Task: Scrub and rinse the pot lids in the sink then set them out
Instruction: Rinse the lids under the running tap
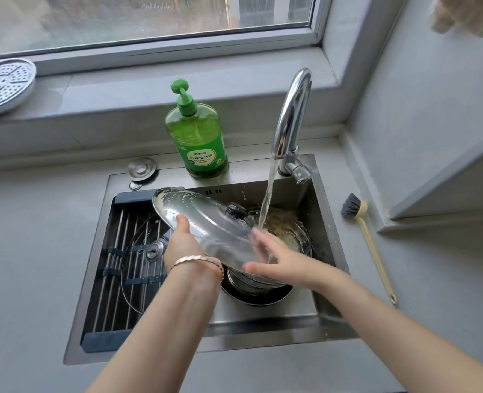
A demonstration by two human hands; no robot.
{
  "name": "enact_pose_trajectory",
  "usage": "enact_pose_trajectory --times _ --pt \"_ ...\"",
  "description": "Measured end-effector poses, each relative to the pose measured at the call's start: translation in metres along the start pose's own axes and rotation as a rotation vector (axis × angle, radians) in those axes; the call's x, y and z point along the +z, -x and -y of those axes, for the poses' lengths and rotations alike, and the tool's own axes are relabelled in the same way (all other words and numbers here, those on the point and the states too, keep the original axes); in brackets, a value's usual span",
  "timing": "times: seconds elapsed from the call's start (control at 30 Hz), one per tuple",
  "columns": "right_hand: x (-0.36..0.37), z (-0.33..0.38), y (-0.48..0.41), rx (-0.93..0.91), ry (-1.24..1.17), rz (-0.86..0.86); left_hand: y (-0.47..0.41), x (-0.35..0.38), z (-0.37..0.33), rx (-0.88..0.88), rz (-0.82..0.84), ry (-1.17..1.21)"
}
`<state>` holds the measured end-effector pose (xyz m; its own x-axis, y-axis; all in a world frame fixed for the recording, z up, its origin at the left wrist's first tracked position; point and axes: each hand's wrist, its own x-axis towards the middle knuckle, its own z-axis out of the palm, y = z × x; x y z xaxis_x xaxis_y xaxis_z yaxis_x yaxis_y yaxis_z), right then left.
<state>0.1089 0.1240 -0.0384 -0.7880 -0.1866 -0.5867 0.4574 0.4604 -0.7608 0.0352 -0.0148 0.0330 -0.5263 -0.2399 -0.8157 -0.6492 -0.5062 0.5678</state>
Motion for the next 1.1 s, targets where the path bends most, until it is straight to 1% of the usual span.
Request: enact_pose_trajectory --times 0.07,0.13,0.17,0.27,0.37,0.43,0.5,0.6,0.63,0.73,0.83,0.87,0.93,1.03,1.1 --pt "-0.018 -0.019 0.003 0.112 0.049 0.038 0.001 -0.002 -0.007 -0.002 0.013 -0.044" --pt "-0.027 -0.032 0.006 0.176 0.066 -0.012 0.004 -0.002 -0.013 0.016 0.021 -0.088" --pt "-0.028 -0.035 0.006 0.176 0.061 -0.054 0.005 -0.001 -0.016 0.019 0.028 -0.095" --pt "-0.024 -0.019 0.002 0.110 0.009 -0.085 0.007 0.003 -0.012 0.006 0.001 -0.081" --pt "-0.017 0.001 -0.012 0.034 0.051 -0.091 0.008 0.003 -0.009 0.009 -0.023 -0.073" --pt "-0.017 0.002 -0.018 -0.006 0.053 -0.100 0.011 0.003 -0.013 0.034 -0.017 -0.070" --pt "-0.022 -0.011 -0.023 -0.013 0.028 -0.101 0.011 0.001 -0.022 0.057 0.005 -0.069" --pt "-0.029 -0.038 -0.022 0.077 -0.117 -0.100 0.006 -0.005 -0.037 0.036 0.067 -0.047" --pt "-0.031 -0.045 -0.022 0.117 -0.223 -0.104 0.002 -0.008 -0.042 0.020 0.080 -0.047" --pt "-0.035 -0.059 -0.023 0.265 -0.689 -0.185 -0.011 -0.014 -0.056 -0.070 0.083 -0.029" --pt "-0.038 -0.062 -0.027 0.350 -0.986 -0.249 -0.016 -0.018 -0.058 -0.172 0.169 -0.065" --pt "-0.037 -0.062 -0.030 0.382 -1.028 -0.289 -0.015 -0.018 -0.056 -0.197 0.196 -0.090" --pt "-0.033 -0.063 -0.035 0.455 -1.029 -0.366 -0.012 -0.016 -0.051 -0.215 0.240 -0.138" --pt "-0.027 -0.063 -0.029 0.555 -1.028 -0.422 -0.009 -0.011 -0.041 -0.155 0.253 -0.259" --pt "-0.024 -0.069 -0.020 0.642 -0.996 -0.469 -0.009 -0.009 -0.033 -0.127 0.291 -0.355"
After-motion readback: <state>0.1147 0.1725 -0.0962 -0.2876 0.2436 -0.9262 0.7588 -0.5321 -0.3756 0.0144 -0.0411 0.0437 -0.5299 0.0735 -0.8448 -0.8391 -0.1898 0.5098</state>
